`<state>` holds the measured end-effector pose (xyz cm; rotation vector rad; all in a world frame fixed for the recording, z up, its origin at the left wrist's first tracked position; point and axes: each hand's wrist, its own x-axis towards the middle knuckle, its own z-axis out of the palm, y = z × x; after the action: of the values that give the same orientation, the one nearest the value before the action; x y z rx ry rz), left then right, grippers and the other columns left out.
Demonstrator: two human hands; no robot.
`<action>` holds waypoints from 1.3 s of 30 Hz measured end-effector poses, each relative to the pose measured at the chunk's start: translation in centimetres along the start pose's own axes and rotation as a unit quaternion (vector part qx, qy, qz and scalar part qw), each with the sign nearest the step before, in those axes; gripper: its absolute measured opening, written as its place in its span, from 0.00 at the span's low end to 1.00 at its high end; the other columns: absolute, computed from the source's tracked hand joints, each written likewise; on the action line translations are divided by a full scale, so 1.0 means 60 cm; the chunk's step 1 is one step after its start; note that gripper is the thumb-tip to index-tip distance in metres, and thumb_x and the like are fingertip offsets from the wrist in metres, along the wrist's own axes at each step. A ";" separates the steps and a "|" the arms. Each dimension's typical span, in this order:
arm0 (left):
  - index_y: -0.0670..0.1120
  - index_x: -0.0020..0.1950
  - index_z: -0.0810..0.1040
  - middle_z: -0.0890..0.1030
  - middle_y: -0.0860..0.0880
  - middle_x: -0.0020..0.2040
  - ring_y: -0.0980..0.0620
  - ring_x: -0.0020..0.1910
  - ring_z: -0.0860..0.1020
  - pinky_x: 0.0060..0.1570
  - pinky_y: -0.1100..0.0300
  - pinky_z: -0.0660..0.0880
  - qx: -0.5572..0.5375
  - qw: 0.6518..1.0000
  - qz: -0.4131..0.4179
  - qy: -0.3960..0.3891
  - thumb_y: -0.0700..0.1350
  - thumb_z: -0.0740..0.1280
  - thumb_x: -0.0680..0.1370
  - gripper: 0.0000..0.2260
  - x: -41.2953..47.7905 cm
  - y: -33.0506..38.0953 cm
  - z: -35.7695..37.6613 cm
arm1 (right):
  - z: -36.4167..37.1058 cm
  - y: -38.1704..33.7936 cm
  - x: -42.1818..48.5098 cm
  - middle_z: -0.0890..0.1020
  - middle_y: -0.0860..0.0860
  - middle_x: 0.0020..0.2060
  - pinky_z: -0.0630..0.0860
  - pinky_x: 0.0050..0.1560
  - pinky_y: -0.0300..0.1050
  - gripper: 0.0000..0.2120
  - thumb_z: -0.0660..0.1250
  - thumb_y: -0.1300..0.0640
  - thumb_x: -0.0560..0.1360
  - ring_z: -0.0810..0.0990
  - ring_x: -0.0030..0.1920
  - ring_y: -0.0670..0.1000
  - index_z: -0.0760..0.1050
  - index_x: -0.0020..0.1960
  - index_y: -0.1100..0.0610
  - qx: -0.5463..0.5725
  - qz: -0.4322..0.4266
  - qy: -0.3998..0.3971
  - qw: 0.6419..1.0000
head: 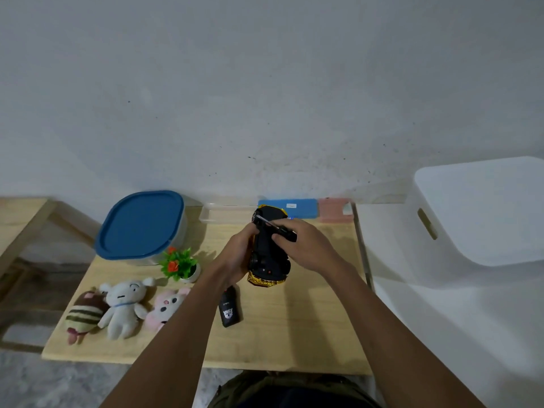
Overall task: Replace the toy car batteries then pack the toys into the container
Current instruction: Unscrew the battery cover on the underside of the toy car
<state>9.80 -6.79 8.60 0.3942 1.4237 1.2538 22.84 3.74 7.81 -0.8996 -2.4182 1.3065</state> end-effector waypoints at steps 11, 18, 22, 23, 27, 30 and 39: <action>0.42 0.47 0.79 0.78 0.45 0.38 0.50 0.36 0.77 0.37 0.59 0.74 0.055 0.998 0.002 -0.006 0.46 0.59 0.79 0.11 0.019 0.029 -0.042 | -0.011 -0.063 0.059 0.78 0.45 0.40 0.71 0.43 0.45 0.10 0.62 0.57 0.75 0.77 0.42 0.48 0.76 0.40 0.44 0.043 0.066 -0.025 0.997; 0.39 0.53 0.79 0.75 0.38 0.47 0.42 0.48 0.73 0.48 0.49 0.70 0.019 1.000 0.021 0.002 0.53 0.68 0.66 0.22 0.021 0.030 -0.058 | 0.005 -0.081 0.078 0.75 0.53 0.43 0.69 0.40 0.44 0.08 0.58 0.45 0.66 0.76 0.39 0.49 0.76 0.36 0.42 0.039 0.068 -0.037 0.996; 0.40 0.55 0.80 0.77 0.39 0.50 0.42 0.50 0.75 0.49 0.48 0.72 0.019 1.000 0.002 -0.012 0.52 0.68 0.66 0.23 0.026 0.033 -0.068 | -0.002 -0.092 0.072 0.73 0.50 0.43 0.70 0.41 0.44 0.08 0.61 0.51 0.72 0.75 0.40 0.48 0.77 0.37 0.44 0.055 0.065 -0.038 0.996; 0.39 0.57 0.80 0.77 0.39 0.50 0.42 0.50 0.75 0.49 0.49 0.73 0.023 1.000 -0.003 -0.019 0.52 0.69 0.67 0.24 0.028 0.034 -0.071 | -0.004 -0.092 0.071 0.72 0.49 0.43 0.72 0.43 0.45 0.08 0.62 0.53 0.74 0.75 0.42 0.48 0.78 0.39 0.45 0.055 0.061 -0.041 0.996; 0.40 0.57 0.78 0.77 0.41 0.48 0.45 0.47 0.77 0.45 0.52 0.75 0.046 0.999 -0.008 -0.028 0.49 0.69 0.67 0.21 0.032 0.044 -0.076 | -0.008 -0.091 0.069 0.72 0.51 0.49 0.73 0.53 0.44 0.08 0.61 0.57 0.78 0.76 0.50 0.49 0.78 0.44 0.50 0.054 0.051 -0.061 0.995; 0.42 0.54 0.78 0.80 0.44 0.44 0.48 0.41 0.79 0.40 0.55 0.77 0.037 0.999 0.008 -0.019 0.43 0.64 0.76 0.09 0.035 0.045 -0.081 | -0.018 -0.090 0.064 0.75 0.49 0.46 0.68 0.42 0.37 0.08 0.61 0.56 0.79 0.74 0.39 0.39 0.78 0.47 0.51 0.111 0.062 -0.041 0.991; 0.38 0.65 0.75 0.80 0.43 0.47 0.44 0.47 0.77 0.46 0.51 0.78 -0.026 0.997 0.062 0.022 0.40 0.63 0.80 0.15 0.038 0.048 -0.107 | -0.054 -0.029 0.031 0.76 0.46 0.36 0.67 0.37 0.38 0.13 0.61 0.47 0.80 0.73 0.32 0.41 0.79 0.52 0.54 0.047 0.095 -0.109 0.988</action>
<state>2.41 -6.79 8.46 0.4273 1.4194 1.4049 22.25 6.37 10.95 -1.0310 -2.4521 1.6527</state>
